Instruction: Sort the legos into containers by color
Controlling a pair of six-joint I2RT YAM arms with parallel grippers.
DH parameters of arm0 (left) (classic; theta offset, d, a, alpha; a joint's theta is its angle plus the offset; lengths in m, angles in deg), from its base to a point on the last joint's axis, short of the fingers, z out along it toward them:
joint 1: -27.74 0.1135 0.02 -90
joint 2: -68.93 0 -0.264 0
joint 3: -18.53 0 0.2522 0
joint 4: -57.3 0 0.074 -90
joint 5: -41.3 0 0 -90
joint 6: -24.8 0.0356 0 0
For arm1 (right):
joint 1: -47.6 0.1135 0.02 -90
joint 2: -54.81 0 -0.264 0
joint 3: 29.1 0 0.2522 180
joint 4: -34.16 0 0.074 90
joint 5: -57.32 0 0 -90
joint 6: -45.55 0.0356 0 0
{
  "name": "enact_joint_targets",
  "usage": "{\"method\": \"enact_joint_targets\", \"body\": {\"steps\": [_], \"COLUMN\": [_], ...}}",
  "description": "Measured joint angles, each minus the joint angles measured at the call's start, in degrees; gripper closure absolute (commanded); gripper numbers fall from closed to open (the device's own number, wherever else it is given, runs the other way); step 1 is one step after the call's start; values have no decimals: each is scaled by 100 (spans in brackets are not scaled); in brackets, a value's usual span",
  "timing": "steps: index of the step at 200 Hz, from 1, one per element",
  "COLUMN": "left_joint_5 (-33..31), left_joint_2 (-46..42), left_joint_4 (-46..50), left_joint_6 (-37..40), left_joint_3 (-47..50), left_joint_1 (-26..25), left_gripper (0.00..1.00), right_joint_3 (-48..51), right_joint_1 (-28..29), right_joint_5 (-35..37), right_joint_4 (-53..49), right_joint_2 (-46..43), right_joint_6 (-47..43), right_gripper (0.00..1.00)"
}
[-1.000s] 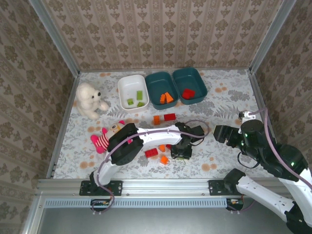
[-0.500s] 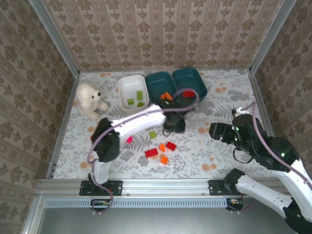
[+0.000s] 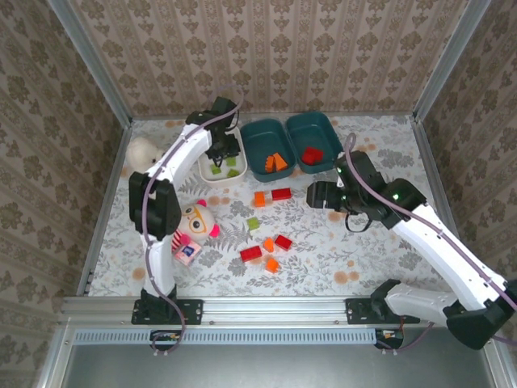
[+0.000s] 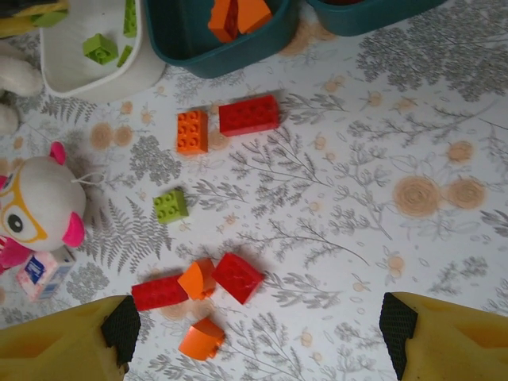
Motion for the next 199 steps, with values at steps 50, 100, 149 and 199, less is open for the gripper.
{"method": "enact_joint_targets", "body": {"steps": [50, 100, 149, 199], "left_joint_5": [-293, -426, -422, -396], "left_joint_2": [1342, 1784, 1871, 1840], "left_joint_4": [55, 232, 411, 592], "left_joint_6": [321, 378, 393, 400], "left_joint_3": [-1069, -1204, -1311, -1493], "left_joint_1": [400, 481, 479, 479], "left_gripper": [76, 73, 49, 37], "right_joint_3": [-254, -254, -251, -588], "right_joint_1": [-374, -503, -516, -101], "right_joint_5": [-457, -723, -1036, -929], "right_joint_4": [236, 262, 267, 72], "right_joint_2": [372, 396, 734, 1567], "right_joint_6": [-173, -188, -254, -831], "right_gripper": [17, 17, 15, 17]}}
